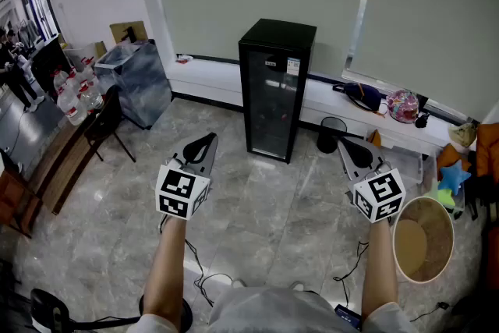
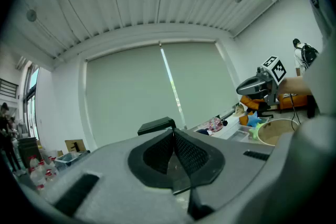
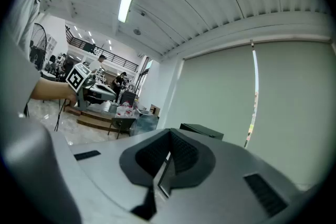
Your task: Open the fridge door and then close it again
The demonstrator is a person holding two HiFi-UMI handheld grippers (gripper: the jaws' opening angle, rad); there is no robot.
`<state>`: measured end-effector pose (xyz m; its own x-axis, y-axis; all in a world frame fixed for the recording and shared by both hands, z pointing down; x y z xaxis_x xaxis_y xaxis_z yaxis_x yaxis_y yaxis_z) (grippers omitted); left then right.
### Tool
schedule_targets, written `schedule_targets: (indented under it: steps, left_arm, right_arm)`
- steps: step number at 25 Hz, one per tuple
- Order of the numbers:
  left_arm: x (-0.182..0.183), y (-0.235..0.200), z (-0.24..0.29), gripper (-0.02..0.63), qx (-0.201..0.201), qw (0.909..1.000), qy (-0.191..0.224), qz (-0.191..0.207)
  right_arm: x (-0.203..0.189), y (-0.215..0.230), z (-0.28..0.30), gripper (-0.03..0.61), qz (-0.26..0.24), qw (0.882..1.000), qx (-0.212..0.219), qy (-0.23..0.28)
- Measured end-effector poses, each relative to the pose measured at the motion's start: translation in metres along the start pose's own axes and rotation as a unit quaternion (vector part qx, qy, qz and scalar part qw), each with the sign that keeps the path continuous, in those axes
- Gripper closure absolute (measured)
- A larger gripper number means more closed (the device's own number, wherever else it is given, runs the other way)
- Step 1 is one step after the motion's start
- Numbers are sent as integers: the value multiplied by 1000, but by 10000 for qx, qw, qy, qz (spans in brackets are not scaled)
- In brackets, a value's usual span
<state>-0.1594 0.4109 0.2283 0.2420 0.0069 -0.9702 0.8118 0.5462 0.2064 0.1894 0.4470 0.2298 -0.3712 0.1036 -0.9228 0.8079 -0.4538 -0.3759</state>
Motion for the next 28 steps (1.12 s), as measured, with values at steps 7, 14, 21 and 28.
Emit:
schedule_targets:
  steps: [7, 14, 21, 28]
  left_arm:
    - [3, 13, 8, 603, -92, 9999, -18, 121]
    - [7, 27, 11, 603, -84, 9999, -35, 105]
    - [9, 47, 26, 467, -70, 10000, -20, -23]
    - [2, 75, 39, 405, 65, 9996, -184, -188]
  right_arm:
    - [-4, 11, -4, 580, 86, 9999, -81, 120]
    - [-12, 21, -10, 563, 125, 9998, -31, 124]
    - [-28, 34, -15, 410, 12, 9996, 288, -31]
    - [-47, 68, -29, 388, 86, 9999, -18, -79]
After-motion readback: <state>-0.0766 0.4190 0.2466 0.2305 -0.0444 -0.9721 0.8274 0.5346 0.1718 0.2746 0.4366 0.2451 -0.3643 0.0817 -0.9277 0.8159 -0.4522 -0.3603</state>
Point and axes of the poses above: the fingertips, and each gripper's own axes: z forward along the fingers, y to its right, x out of its top, the point moved 7 cm from there along -z, backward along the fingers, and after that the axes turned 6 degrees about -z, right-handed, at the moved point
